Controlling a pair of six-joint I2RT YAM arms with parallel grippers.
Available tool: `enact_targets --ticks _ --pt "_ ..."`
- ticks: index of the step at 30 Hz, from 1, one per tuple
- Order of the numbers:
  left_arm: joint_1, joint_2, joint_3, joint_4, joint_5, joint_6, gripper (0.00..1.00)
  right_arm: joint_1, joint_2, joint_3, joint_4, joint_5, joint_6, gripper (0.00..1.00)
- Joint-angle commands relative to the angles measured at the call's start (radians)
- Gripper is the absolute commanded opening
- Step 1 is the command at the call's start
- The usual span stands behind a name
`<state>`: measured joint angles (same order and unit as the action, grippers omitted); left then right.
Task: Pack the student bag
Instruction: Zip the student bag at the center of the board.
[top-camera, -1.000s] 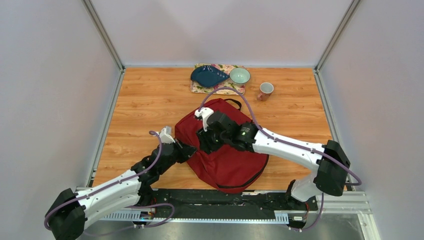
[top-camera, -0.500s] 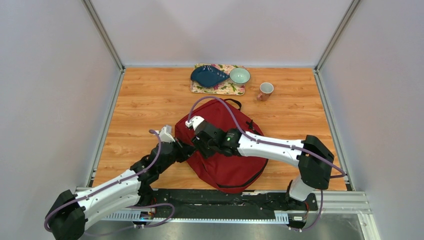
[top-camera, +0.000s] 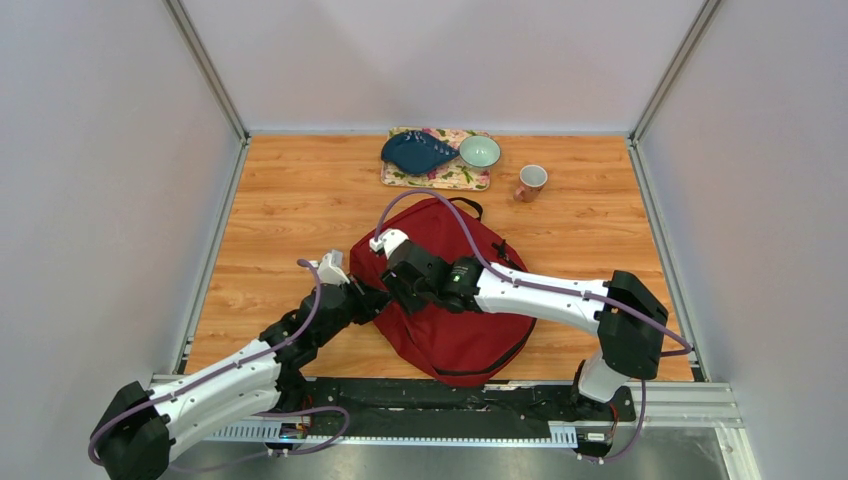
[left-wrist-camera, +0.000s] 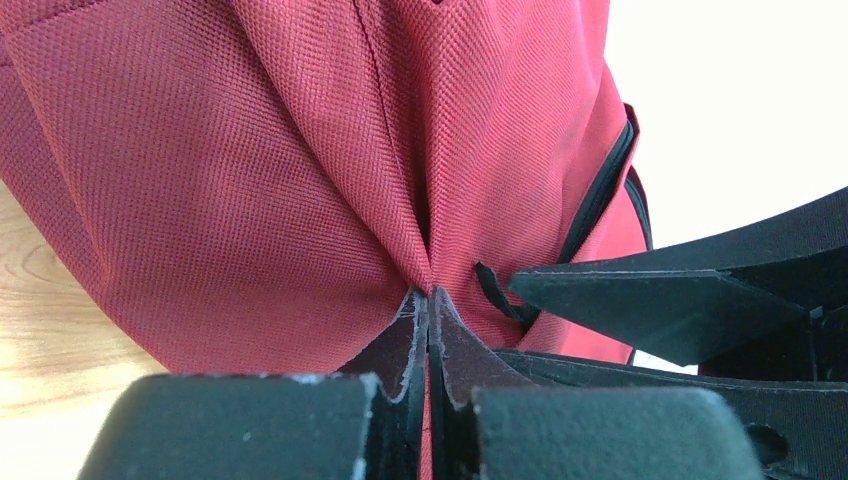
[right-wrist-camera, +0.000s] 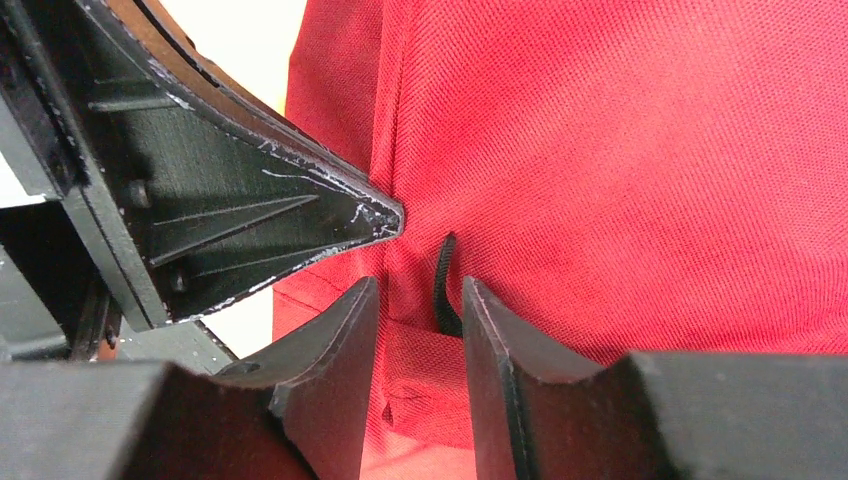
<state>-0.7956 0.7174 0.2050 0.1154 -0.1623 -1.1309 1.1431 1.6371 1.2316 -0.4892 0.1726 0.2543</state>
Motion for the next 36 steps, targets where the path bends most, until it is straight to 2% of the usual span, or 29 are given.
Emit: enact_targets --ticks 1,4,10,18,28,31,36 --pt "0.006 -0.021 0.014 0.059 0.012 0.006 0.00 0.000 -0.020 0.034 0.055 0.011 0.037 0.40" --pt "0.006 -0.030 0.010 0.056 0.004 0.005 0.00 0.000 0.007 0.063 0.009 0.077 0.048 0.40" --pt "0.009 -0.036 0.011 0.052 0.003 0.008 0.00 0.000 0.020 0.052 0.018 0.096 0.057 0.39" --pt "0.007 -0.036 0.010 0.052 0.006 0.005 0.00 -0.002 0.032 0.048 0.008 0.126 0.059 0.29" --pt "0.013 -0.035 0.001 0.072 0.009 0.003 0.00 0.001 0.027 0.011 0.009 0.070 0.053 0.28" --pt "0.013 -0.035 -0.001 0.078 0.012 0.002 0.00 0.001 0.036 0.011 0.004 0.088 0.057 0.25" --pt "0.013 -0.035 -0.006 0.087 0.026 -0.004 0.00 0.000 0.036 0.012 0.004 0.123 0.054 0.15"
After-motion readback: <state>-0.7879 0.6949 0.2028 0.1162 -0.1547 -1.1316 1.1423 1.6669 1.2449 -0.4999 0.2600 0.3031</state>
